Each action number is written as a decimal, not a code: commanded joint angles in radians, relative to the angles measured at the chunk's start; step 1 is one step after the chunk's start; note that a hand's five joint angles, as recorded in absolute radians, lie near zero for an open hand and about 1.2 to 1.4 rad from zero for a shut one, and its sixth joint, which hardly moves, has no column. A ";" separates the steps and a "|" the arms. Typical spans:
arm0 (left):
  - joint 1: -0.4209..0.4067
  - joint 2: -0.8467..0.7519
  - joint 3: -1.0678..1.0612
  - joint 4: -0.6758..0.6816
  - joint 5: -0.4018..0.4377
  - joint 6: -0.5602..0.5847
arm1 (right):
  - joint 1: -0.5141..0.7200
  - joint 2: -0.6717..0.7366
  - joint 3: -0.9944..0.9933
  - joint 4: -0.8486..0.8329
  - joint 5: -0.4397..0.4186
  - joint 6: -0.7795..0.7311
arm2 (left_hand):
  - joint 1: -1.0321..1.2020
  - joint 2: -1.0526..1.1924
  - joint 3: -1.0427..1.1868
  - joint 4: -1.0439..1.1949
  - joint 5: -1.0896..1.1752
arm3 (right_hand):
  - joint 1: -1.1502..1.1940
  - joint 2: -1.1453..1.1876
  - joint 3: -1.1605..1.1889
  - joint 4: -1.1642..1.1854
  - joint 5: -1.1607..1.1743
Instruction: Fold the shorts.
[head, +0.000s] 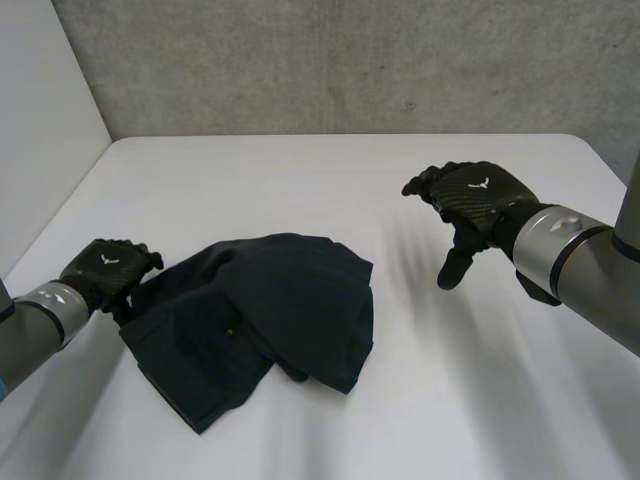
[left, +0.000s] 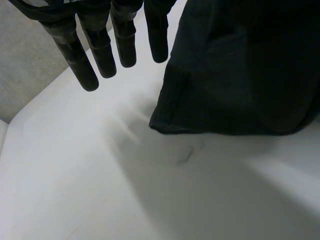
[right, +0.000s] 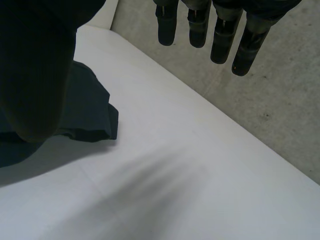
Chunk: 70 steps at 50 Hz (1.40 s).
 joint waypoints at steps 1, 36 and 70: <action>0.029 -0.007 0.011 0.052 -0.006 0.032 | 0.007 0.009 0.006 -0.002 0.000 0.000 | 0.091 0.089 0.090 0.088 0.092 | 0.021 -0.031 -0.024 -0.065 -0.072; -0.035 -0.060 0.034 0.076 0.051 0.012 | 0.024 0.032 0.020 -0.014 0.003 -0.025 | 0.211 0.209 0.210 0.208 0.212 | 0.021 -0.031 -0.024 -0.065 -0.072; -0.240 0.034 0.462 0.191 -0.343 -0.160 | 0.027 0.035 0.013 -0.014 0.009 -0.043 | 1.051 1.048 1.050 1.047 1.051 | 0.021 -0.031 -0.024 -0.065 -0.072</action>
